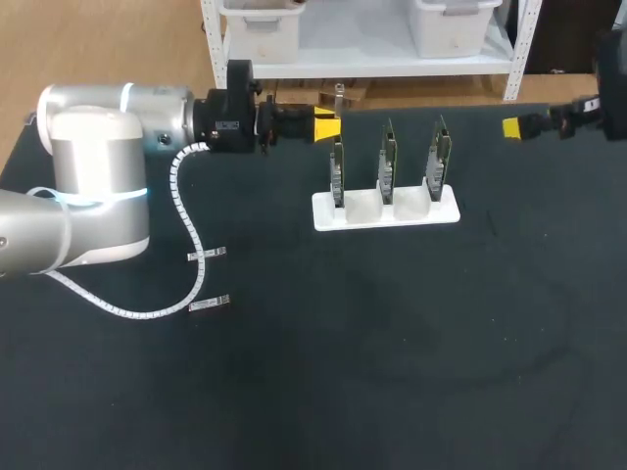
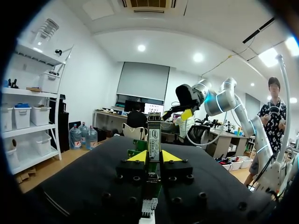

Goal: Pick up the optical module with the left hand, and insert it into the network port with the right hand.

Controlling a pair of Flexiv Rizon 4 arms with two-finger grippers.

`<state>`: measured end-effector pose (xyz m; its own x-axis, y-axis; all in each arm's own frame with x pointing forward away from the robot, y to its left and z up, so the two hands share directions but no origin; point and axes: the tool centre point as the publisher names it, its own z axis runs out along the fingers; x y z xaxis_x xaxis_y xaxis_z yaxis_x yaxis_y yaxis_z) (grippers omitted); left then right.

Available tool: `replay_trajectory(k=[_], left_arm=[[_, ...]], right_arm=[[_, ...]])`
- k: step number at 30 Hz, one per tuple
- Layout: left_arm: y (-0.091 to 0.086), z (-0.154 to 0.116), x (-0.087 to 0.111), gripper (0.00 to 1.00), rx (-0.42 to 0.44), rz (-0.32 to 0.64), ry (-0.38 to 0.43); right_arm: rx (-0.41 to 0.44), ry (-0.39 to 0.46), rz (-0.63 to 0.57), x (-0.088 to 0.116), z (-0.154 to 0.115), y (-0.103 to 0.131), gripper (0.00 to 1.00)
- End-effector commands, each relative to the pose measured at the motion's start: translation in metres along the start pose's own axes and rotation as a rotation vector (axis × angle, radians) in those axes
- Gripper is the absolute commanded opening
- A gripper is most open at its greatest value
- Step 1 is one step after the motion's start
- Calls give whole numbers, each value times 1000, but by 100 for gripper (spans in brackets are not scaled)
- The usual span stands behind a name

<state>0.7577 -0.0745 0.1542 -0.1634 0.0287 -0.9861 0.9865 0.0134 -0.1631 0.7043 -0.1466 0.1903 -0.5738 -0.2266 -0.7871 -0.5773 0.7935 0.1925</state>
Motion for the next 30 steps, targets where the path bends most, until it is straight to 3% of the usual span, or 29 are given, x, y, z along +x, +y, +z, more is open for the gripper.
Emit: replay_trajectory(k=[1,3,4,17,25,30], left_arm=[[2,1,0,0,3,1,0],[2,1,0,0,3,1,0],[2,1,0,0,3,1,0],[2,1,0,0,3,1,0],[2,1,0,0,3,1,0],[2,1,0,0,3,1,0]], right_arm=[[-230,-53,-167,-5,16,2,100],[-205,-51,-125,-6,20,3,100],[-144,-66,-75,-7,21,2,100],[-144,-66,-75,-7,21,2,100],[-316,-71,-436,-52,48,30,100],[-433,-82,-551,-72,65,50,100]])
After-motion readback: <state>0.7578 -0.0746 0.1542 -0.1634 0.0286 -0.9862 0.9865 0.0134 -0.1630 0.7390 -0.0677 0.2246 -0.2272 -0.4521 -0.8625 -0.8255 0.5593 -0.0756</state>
